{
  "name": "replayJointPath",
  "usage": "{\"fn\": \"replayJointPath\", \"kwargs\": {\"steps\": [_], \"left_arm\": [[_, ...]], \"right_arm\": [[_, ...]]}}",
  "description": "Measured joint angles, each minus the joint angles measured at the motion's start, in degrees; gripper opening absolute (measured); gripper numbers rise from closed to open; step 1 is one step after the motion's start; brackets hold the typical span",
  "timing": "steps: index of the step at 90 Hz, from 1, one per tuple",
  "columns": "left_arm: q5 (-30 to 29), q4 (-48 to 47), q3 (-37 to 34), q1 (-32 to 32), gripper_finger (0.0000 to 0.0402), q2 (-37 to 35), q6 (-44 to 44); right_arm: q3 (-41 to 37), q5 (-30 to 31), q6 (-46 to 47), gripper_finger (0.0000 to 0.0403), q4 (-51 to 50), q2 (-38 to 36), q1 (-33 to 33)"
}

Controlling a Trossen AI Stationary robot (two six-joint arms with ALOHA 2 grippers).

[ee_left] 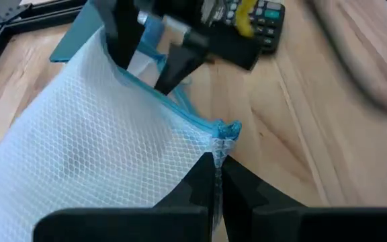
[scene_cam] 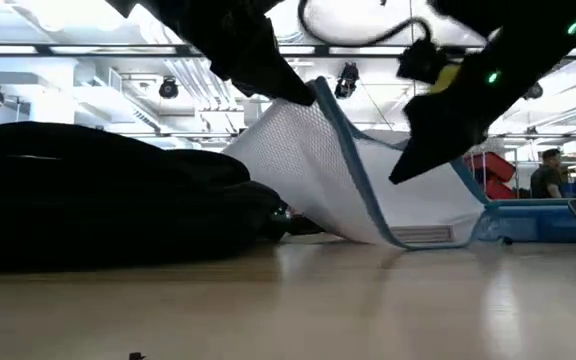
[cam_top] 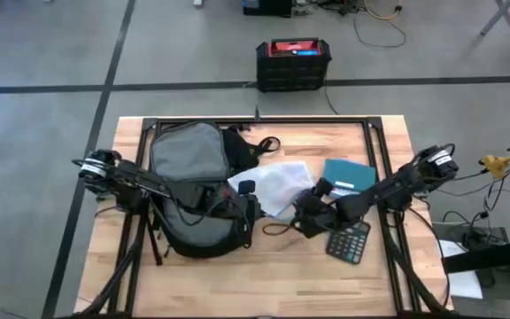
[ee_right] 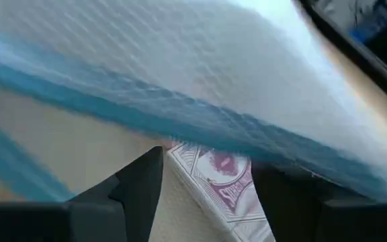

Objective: Unpack backpack
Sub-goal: Remove the pink charger adapter from the white zipper pouch

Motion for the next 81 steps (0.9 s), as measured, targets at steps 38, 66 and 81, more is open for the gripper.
{"fn": "replayJointPath", "kwargs": {"steps": [38,66,81], "left_arm": [[-0.1,0.0,-0.9,-0.1,0.0,0.0,-0.9],[0.1,0.3,-1.1,-0.2,0.0,0.0,-1.1],[0.1,0.6,-1.1,-0.2,0.0,0.0,-1.3]], "right_arm": [[0.0,1.2,3.2,0.0179,2.7,10.5,-7.2],[1.0,-8.2,-7.7,0.0176,2.0,3.6,2.6],[0.7,-5.3,-8.4,0.0171,0.4,0.3,4.9]]}}
